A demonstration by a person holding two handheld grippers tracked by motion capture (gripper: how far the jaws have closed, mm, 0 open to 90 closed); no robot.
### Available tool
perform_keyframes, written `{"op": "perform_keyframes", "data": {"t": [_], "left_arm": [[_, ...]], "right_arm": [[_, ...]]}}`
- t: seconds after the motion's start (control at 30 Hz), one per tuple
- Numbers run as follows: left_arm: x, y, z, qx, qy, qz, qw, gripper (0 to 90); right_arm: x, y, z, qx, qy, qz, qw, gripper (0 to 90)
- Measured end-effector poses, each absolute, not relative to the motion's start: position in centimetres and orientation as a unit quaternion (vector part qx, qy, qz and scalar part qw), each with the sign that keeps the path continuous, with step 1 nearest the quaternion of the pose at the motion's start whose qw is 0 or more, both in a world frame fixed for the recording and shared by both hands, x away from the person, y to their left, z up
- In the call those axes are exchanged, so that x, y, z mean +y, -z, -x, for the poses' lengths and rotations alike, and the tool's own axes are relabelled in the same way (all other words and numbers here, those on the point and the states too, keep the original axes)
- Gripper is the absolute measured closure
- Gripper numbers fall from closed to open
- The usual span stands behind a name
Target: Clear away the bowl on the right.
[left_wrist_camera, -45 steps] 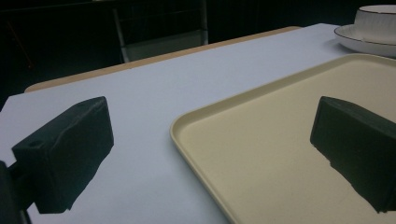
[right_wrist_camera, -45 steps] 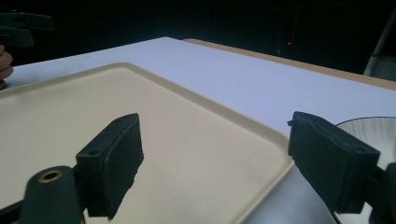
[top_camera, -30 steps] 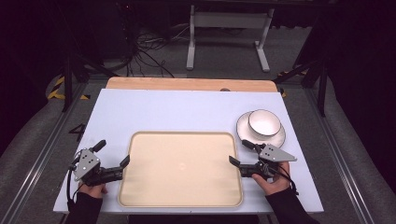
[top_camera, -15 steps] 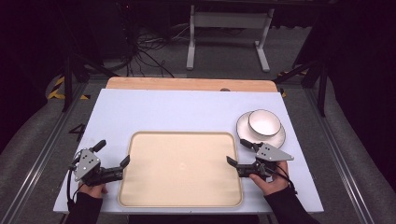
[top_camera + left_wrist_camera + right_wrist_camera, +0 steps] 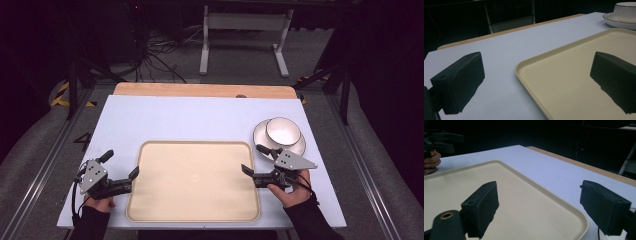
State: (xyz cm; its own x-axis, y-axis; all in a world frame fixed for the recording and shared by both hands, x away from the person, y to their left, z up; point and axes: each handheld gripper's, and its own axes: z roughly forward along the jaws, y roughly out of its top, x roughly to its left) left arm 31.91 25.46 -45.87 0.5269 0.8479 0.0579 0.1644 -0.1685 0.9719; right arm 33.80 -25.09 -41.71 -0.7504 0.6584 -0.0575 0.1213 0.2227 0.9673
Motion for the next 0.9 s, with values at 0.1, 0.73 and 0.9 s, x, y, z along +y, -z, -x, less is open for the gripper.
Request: {"op": "perform_keyframes", "data": {"t": [0.1, 0.73, 0.9], "left_arm": [[25.5, 45.9, -31.9, 0.364, -0.323, -0.693, 0.532, 0.1], [25.4, 45.9, -31.9, 0.364, -0.323, -0.693, 0.531, 0.1], [25.4, 45.9, -31.9, 0.365, -0.323, -0.693, 0.531, 0.1]], "right_arm": [[-25.0, 41.5, -33.8, 0.745, -0.566, -0.26, 0.239, 15.1], [-25.5, 39.5, -34.8, 0.749, -0.557, -0.271, 0.237, 15.1], [-26.0, 39.0, -35.5, 0.752, -0.549, -0.276, 0.24, 15.3]]}}
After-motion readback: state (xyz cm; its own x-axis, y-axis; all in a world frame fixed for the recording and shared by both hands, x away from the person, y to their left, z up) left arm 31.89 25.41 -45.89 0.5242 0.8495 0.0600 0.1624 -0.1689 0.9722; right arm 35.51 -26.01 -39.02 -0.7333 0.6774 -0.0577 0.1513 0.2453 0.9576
